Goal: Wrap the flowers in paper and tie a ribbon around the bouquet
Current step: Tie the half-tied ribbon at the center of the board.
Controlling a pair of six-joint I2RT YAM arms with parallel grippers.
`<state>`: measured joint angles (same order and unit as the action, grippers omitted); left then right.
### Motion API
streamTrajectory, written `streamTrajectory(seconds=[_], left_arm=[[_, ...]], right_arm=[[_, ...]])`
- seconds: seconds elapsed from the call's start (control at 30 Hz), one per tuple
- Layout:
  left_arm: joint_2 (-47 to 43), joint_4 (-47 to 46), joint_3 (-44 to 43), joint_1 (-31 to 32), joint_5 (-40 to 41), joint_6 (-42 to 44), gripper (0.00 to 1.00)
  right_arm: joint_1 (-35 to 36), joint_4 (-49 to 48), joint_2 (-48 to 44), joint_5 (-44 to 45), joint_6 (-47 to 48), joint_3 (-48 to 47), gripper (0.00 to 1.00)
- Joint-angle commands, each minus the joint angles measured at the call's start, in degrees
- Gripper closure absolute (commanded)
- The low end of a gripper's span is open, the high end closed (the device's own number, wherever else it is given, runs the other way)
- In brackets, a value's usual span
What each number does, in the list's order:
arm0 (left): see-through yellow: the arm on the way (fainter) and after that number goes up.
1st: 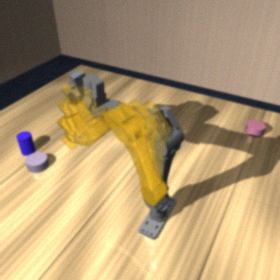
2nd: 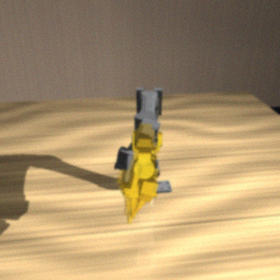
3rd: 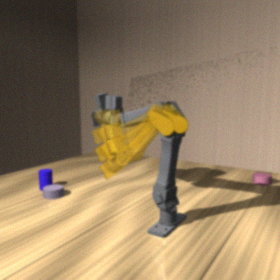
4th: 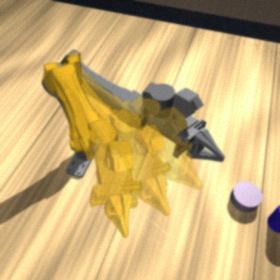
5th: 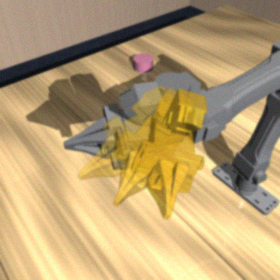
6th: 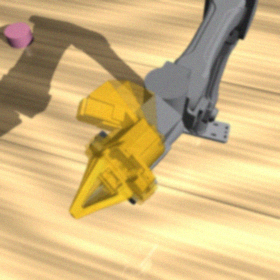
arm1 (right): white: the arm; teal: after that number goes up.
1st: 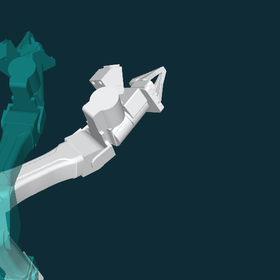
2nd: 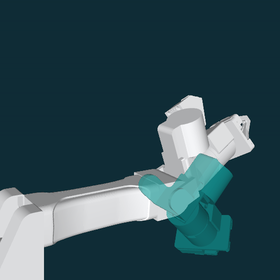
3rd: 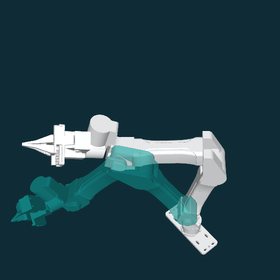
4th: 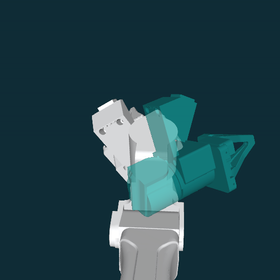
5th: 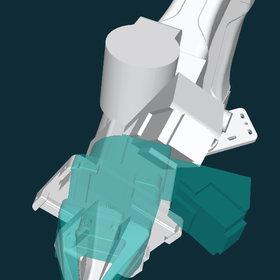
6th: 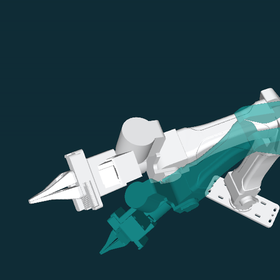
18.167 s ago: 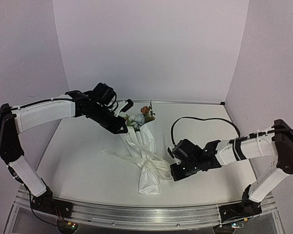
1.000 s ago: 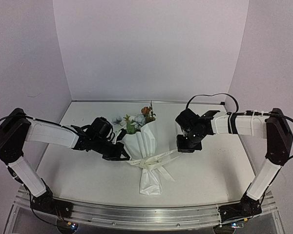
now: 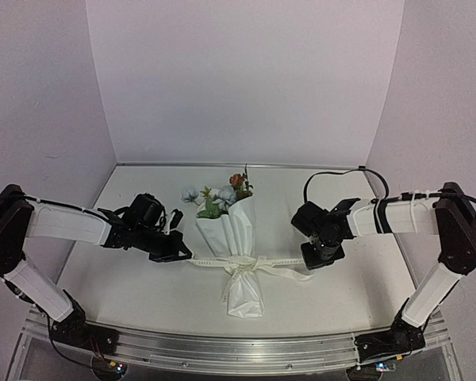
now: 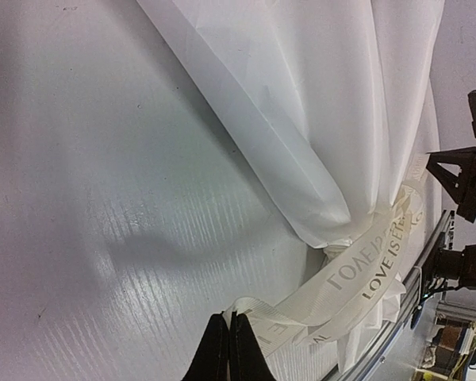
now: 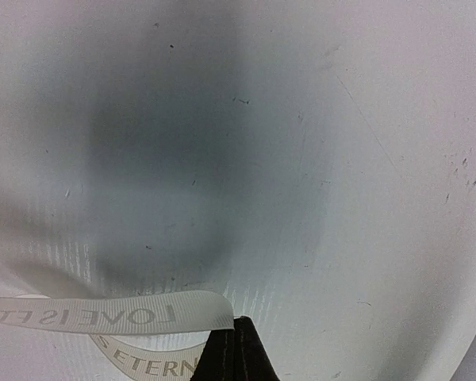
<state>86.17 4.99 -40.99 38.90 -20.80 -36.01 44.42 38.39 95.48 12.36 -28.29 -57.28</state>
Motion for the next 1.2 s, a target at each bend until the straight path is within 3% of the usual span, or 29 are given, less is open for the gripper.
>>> streamTrajectory(seconds=[0.0, 0.2, 0.3, 0.4, 0.5, 0.57, 0.77, 0.87, 1.0, 1.17], left_arm=[[-1.3, 0.2, -0.7, -1.1, 1.3, 0.7, 1.00], [-0.6, -3.2, -0.6, -1.9, -3.1, 1.9, 0.99], [-0.7, -4.6, -1.9, -1.8, -4.3, 2.4, 0.86], [-1.1, -6.3, -2.9, -1.4, -5.0, 3.3, 0.80], [-0.3, -7.4, -4.2, -0.6, -5.6, 4.1, 0.88], [0.2, -8.5, -4.7, 0.1, -5.9, 4.0, 0.87], [2.8, -8.0, -8.7, 1.2, -4.3, 3.6, 0.70], [6.2, -5.8, -11.7, 1.3, -4.4, 4.4, 0.73], [8.3, -5.2, -14.0, 2.2, -5.9, 6.3, 0.89], [5.0, 2.6, -14.6, 4.9, -2.1, 12.5, 0.97]], right_arm=[[0.8, 1.0, -2.4, 1.7, 0.5, 0.0, 1.00], [1.3, -1.3, -3.5, -0.7, -0.8, 2.2, 1.00], [2.4, -1.9, -3.5, -1.4, -1.0, 1.4, 1.00], [3.3, -2.0, -3.3, -1.9, -1.0, 0.4, 1.00], [3.6, -2.0, -3.1, -2.3, -0.9, -0.2, 1.00], [3.7, -2.0, -3.2, -2.4, -1.0, -0.3, 1.00], [4.1, -2.0, -3.1, -2.9, -0.8, -0.5, 1.00], [4.4, -2.1, -3.4, -2.9, -0.7, -0.5, 1.00], [4.7, -2.1, -4.1, -2.8, -0.6, -0.2, 1.00], [5.0, -1.5, -6.5, -1.2, -0.6, 0.7, 1.00]])
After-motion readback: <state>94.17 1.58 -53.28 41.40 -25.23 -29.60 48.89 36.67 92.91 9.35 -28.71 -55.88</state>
